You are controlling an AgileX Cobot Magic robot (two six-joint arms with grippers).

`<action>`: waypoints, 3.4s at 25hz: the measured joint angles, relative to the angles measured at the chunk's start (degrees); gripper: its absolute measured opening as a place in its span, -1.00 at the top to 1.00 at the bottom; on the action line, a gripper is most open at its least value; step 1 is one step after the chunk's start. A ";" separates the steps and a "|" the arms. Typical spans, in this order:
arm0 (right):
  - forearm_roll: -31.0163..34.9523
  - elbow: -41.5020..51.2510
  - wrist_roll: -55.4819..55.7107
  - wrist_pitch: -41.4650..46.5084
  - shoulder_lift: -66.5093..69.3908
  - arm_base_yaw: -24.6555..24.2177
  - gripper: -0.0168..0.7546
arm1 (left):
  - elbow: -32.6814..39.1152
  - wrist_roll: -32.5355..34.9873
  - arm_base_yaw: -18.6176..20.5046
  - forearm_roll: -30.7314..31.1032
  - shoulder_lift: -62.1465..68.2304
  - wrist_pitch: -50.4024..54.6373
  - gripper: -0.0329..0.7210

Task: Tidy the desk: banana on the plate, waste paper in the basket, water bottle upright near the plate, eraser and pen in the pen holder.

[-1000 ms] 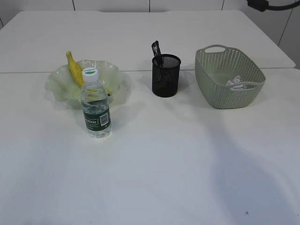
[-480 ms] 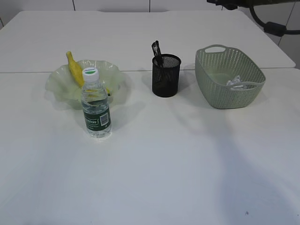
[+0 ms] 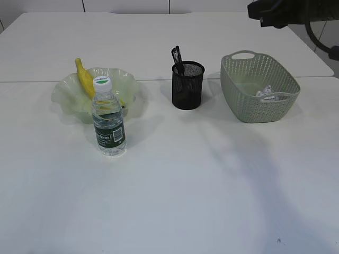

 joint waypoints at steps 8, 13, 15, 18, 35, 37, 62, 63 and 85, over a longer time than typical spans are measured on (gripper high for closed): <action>1.32 9.22 -3.88 1.45 -7.84 0.00 0.52 | 0.00 0.00 0.00 0.00 0.00 0.00 0.28; 4.09 14.93 -6.18 2.19 -13.09 0.00 0.52 | 0.00 0.00 0.00 0.00 0.00 0.00 0.28; 5.14 17.07 -7.04 2.18 -14.99 0.00 0.52 | 0.00 0.00 0.00 0.00 0.00 0.00 0.28; 6.70 20.49 -7.65 2.30 -17.65 0.00 0.52 | 0.00 0.00 0.00 0.00 0.00 0.00 0.28; 9.09 32.11 -7.98 2.72 -27.21 0.00 0.52 | 0.00 0.00 0.00 0.00 0.00 0.00 0.28; 9.64 32.84 -7.98 2.76 -27.31 0.00 0.52 | 0.00 0.00 0.00 0.00 0.00 0.00 0.28; 14.61 43.93 -9.14 5.09 -41.63 0.00 0.52 | 0.00 0.00 0.00 0.00 0.00 0.00 0.28; 14.85 44.64 -9.14 5.09 -42.80 0.00 0.52 | 0.00 0.00 0.00 0.00 0.00 0.00 0.28; 29.16 53.49 -14.90 4.07 -55.59 0.00 0.52 | 0.00 0.00 0.00 0.00 0.00 0.00 0.28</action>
